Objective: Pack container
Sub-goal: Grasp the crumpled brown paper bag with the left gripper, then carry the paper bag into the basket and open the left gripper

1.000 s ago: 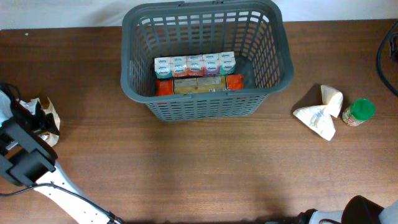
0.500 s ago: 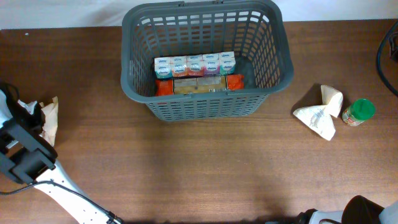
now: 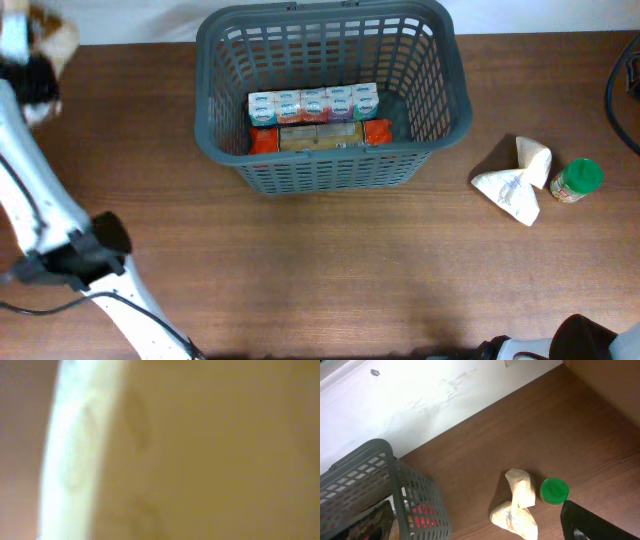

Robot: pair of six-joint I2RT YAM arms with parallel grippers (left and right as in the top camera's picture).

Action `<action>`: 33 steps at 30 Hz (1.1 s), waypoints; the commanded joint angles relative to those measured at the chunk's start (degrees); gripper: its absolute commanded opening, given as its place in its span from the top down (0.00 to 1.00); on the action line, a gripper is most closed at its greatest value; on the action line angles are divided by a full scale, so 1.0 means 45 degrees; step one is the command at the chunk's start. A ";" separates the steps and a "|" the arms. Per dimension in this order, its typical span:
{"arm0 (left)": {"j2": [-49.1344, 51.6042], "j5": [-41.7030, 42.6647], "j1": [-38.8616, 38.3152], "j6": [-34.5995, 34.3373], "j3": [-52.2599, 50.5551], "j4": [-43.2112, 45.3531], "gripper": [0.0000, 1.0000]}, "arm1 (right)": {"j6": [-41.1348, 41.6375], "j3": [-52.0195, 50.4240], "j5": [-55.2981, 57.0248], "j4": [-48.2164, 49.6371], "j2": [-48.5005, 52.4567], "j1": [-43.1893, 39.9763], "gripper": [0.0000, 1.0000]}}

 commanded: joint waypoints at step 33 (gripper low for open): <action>0.2278 0.0559 -1.2420 0.5702 -0.2293 0.3891 0.58 | 0.0010 0.0029 0.0112 0.0039 0.0029 -0.0078 0.01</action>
